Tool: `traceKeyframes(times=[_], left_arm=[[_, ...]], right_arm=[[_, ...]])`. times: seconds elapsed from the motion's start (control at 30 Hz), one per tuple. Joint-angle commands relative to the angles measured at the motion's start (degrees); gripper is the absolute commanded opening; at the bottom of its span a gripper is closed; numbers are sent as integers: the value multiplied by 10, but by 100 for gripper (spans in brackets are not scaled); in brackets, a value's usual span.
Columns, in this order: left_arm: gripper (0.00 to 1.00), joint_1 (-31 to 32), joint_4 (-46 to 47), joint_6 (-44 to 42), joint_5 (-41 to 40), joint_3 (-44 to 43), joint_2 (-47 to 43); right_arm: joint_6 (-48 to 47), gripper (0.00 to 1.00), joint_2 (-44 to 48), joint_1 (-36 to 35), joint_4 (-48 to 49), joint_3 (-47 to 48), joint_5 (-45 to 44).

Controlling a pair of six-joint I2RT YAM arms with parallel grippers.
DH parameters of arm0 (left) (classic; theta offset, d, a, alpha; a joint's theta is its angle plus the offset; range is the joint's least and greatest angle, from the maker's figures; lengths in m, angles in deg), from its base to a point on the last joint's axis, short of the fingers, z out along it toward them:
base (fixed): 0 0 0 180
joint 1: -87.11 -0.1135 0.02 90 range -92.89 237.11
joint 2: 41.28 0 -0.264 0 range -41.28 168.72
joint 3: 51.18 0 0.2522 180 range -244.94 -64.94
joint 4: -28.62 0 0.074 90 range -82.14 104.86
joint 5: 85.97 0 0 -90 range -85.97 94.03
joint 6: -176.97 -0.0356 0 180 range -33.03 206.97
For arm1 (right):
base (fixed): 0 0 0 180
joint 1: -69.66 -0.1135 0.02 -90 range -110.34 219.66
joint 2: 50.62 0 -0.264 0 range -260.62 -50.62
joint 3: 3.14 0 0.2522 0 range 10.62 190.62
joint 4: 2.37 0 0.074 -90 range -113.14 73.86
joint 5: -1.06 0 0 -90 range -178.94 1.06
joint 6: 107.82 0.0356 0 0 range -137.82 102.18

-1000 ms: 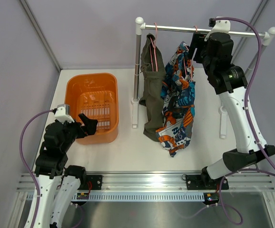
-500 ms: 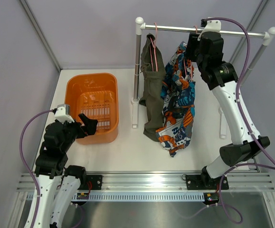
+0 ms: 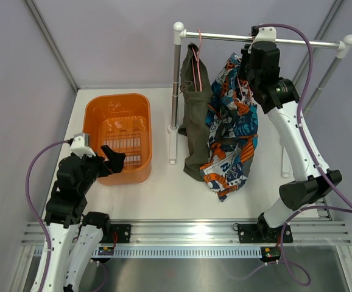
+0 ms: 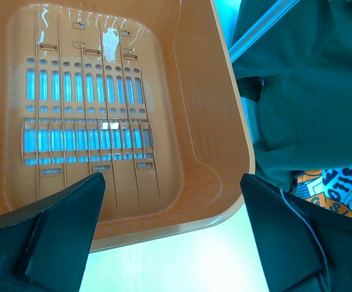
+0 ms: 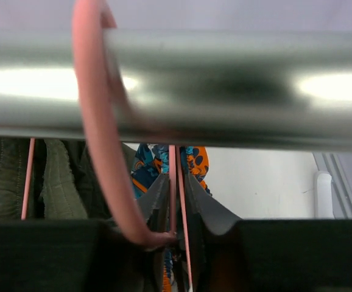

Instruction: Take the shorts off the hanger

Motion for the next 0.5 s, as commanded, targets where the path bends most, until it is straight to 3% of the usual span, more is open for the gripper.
traceKeyframes(times=[0.0, 0.17, 0.47], left_arm=[[99, 2, 33, -11, 14, 2, 4], [99, 2, 34, -11, 14, 2, 6], [99, 2, 35, -11, 16, 3, 6]], right_arm=[[-14, 20, 0, -8, 28, 25, -17], [-18, 0, 1, -10, 20, 34, -25], [-23, 0, 56, -17, 22, 40, -40]])
